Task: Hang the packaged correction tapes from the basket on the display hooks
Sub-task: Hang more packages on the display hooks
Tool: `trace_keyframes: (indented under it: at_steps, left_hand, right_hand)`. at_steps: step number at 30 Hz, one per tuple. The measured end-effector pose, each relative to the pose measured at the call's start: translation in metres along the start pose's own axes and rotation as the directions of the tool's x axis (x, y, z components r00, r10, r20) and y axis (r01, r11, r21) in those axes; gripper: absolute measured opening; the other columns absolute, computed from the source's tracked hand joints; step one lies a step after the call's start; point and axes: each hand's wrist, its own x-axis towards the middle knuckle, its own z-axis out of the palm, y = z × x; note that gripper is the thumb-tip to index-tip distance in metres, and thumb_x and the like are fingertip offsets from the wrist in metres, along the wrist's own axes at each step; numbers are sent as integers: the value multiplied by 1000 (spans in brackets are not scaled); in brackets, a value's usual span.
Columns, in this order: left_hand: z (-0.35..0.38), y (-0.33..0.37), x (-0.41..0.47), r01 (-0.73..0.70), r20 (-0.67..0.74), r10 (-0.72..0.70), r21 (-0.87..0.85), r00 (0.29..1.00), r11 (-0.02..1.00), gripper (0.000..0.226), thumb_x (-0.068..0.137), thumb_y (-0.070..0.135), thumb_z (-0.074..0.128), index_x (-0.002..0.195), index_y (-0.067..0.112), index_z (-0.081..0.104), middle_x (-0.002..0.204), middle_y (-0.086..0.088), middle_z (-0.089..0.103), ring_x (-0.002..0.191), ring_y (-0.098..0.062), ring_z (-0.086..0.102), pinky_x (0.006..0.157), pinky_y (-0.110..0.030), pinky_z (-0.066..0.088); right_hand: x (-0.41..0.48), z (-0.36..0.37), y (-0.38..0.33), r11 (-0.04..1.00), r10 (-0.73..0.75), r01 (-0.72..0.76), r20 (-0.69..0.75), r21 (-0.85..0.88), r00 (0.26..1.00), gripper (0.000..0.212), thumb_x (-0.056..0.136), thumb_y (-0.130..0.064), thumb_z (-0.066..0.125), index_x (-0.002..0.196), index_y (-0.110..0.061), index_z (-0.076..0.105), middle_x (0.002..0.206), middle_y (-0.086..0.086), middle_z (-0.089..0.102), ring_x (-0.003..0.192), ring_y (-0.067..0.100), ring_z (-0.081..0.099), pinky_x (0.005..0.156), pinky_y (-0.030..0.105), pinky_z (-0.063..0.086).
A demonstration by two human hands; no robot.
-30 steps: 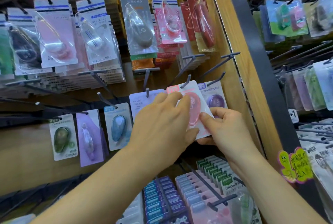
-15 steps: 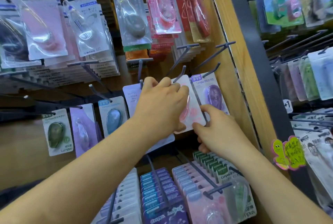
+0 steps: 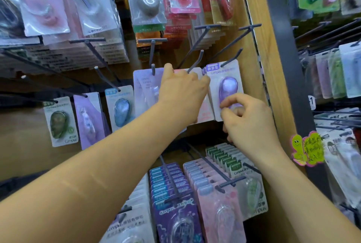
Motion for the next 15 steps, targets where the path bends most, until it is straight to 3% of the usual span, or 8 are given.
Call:
trace_keyframes:
  at_steps: [3,6,10,12,15]
  left_hand:
    - [1,-3,-5,-23,17,22,6,1000,1000,67,72,55,78,121,23,45,117,-1,60,112,-29,54,94,-45,32]
    - [1,-11,-19,-77,-72,75,-34,995,996,63,79,59,68,126,22,49,132,-2,55,127,-28,47,108,-53,26]
    - [9,-27,-52,-216,-416,148,-120,897,969,33,84,38,70,108,16,66,127,-8,63,125,-28,55,110,-52,33]
    - [13,-37,-69,-250,-487,121,-208,865,946,26,85,27,67,108,15,67,131,-10,61,126,-30,54,106,-48,38]
    - [11,-52,-100,-223,-477,27,-360,879,906,28,83,16,68,111,14,67,136,-13,56,123,-32,50,99,-40,40]
  right_hand:
    - [-5,-4,-3,999,6,-9,58,51,998,14,80,-16,53,76,-25,63,53,12,60,49,28,55,55,39,50]
    - [-9,-9,-8,992,-3,-17,158,121,987,21,89,-4,56,80,-20,65,54,15,61,41,13,53,46,24,45]
    - [-15,-13,-19,984,-23,-24,263,175,965,21,92,-4,57,83,-20,67,53,5,62,41,10,54,47,18,45]
    - [-16,-14,-24,981,-35,-23,290,193,956,22,92,-5,58,82,-22,68,54,5,63,44,13,55,48,20,46]
    - [-21,-14,-40,983,-86,25,335,181,938,20,92,-10,61,80,-23,69,58,5,66,48,14,59,52,25,49]
